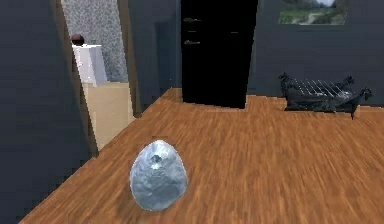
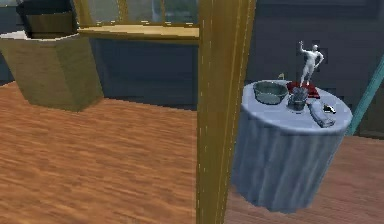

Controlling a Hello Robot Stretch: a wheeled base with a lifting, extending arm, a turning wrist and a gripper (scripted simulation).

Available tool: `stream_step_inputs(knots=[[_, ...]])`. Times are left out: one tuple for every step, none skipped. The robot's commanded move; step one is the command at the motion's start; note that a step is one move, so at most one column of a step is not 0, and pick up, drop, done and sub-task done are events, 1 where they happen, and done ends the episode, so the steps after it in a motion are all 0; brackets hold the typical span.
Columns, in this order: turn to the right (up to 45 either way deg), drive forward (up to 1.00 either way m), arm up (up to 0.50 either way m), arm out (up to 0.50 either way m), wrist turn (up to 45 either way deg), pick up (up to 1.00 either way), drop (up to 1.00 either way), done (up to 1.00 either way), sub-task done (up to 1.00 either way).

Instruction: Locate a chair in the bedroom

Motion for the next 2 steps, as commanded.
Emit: stream_step_inputs(knots=[[-3.0, 0.0, 0.0, 0.0, 0.0, 0.0, 0.0, 0.0, 0.0], [0.0, 0.3, 0.0, 0.0, 0.0, 0.0, 0.0, 0.0, 0.0]])
